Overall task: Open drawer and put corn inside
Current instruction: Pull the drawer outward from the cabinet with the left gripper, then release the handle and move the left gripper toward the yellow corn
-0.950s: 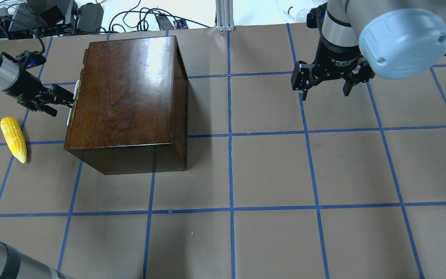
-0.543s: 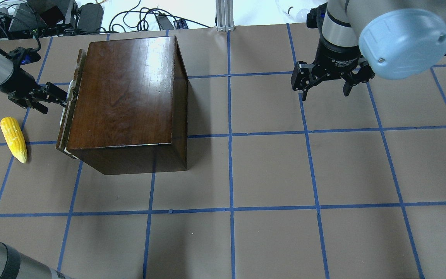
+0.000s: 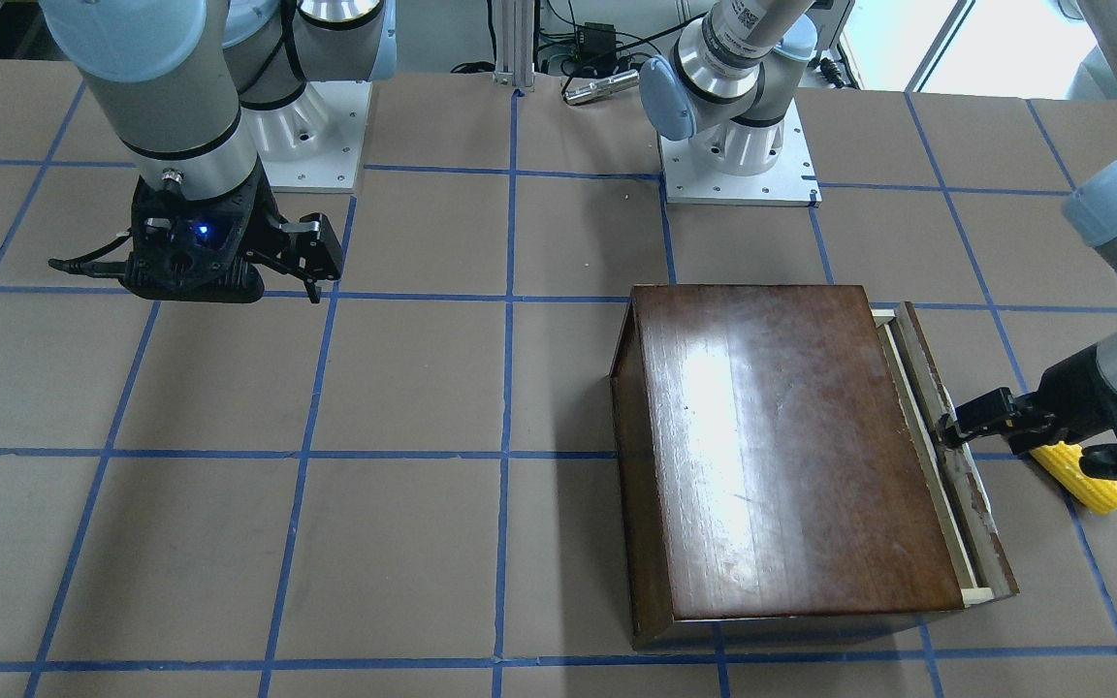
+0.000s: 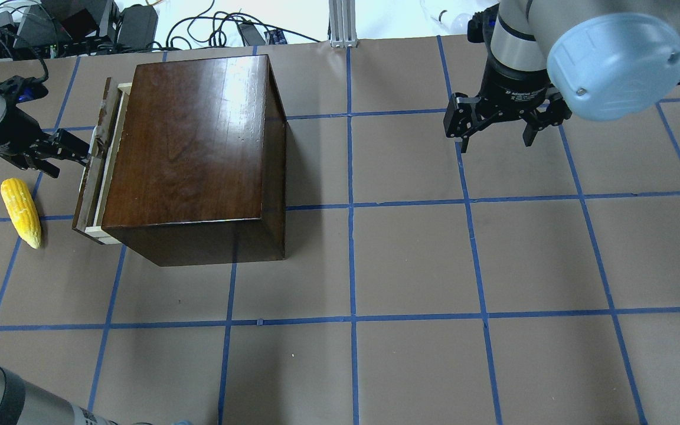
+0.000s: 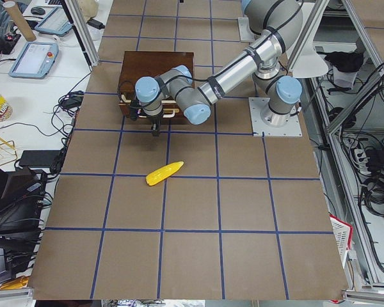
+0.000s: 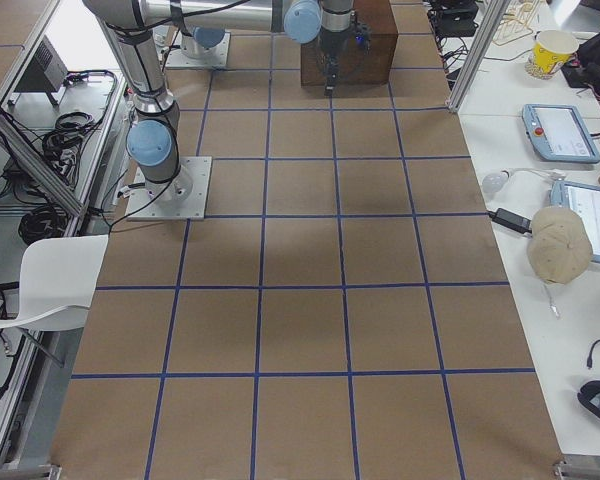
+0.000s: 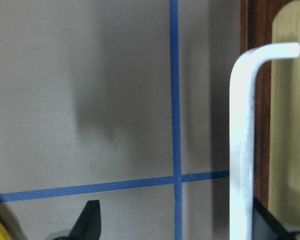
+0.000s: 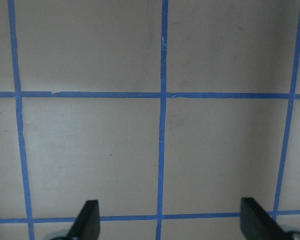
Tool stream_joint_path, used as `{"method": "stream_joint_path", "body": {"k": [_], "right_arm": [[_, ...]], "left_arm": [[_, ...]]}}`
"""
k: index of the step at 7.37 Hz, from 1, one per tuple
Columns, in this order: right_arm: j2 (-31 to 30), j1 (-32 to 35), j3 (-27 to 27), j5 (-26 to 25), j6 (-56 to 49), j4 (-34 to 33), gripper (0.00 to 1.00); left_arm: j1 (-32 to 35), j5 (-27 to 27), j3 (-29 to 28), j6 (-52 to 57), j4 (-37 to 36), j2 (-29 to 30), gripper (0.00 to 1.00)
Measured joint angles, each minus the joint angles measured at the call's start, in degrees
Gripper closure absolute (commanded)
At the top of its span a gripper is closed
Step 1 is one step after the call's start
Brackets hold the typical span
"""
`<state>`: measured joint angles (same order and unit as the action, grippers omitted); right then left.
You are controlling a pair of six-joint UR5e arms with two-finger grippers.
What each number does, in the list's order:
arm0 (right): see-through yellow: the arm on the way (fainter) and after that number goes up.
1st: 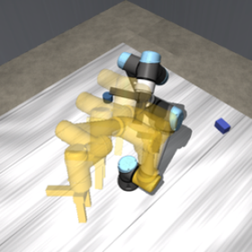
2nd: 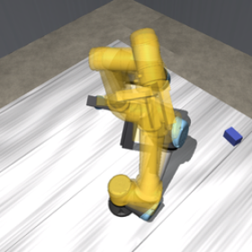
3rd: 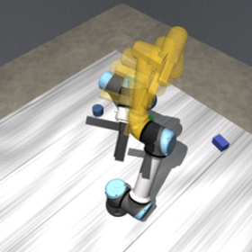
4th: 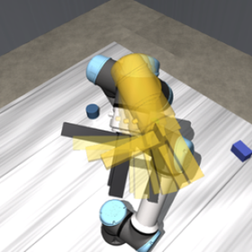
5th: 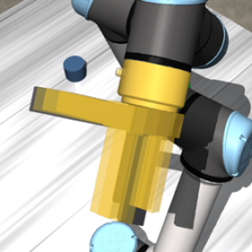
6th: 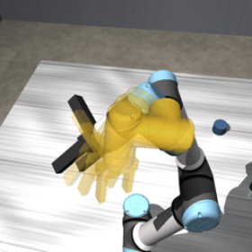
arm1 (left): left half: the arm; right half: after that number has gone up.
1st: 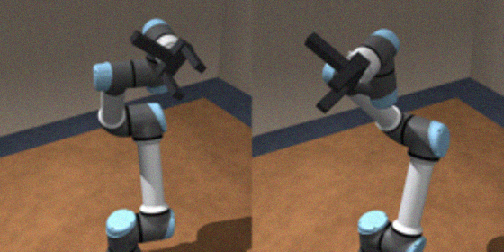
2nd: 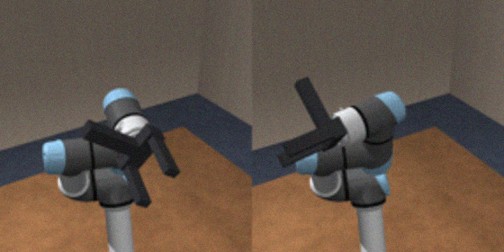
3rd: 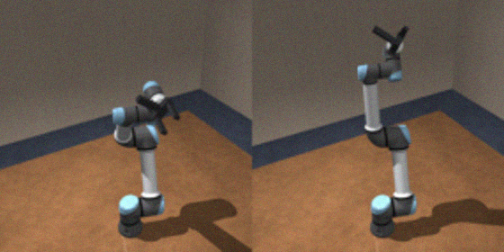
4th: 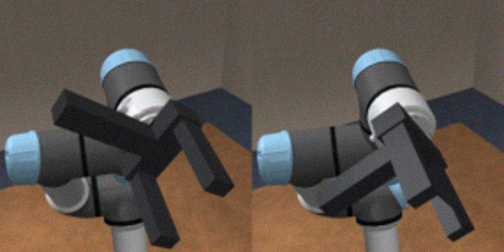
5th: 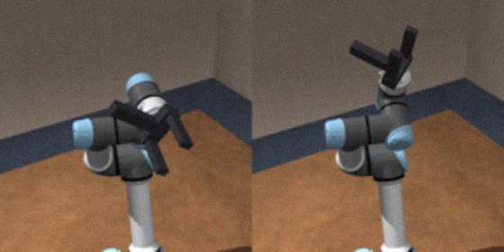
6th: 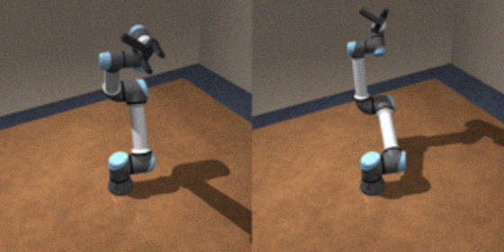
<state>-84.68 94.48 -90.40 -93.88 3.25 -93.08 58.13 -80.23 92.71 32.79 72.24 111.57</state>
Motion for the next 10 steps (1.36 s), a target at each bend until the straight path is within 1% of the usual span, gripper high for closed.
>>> {"method": "stream_joint_path", "body": {"k": [5, 10], "right_arm": [[0.0, 0.0, 0.0, -0.1, 0.0, 0.0, 0.0], [0.0, 0.0, 0.0, 0.0, 0.0, 0.0, 0.0]], "left_arm": [[-1.9, -0.4, -0.5, 0.2, 0.0, -0.1, 0.0], [-2.1, -1.5, -1.8, 0.3, 0.6, -0.1, 0.0]]}}
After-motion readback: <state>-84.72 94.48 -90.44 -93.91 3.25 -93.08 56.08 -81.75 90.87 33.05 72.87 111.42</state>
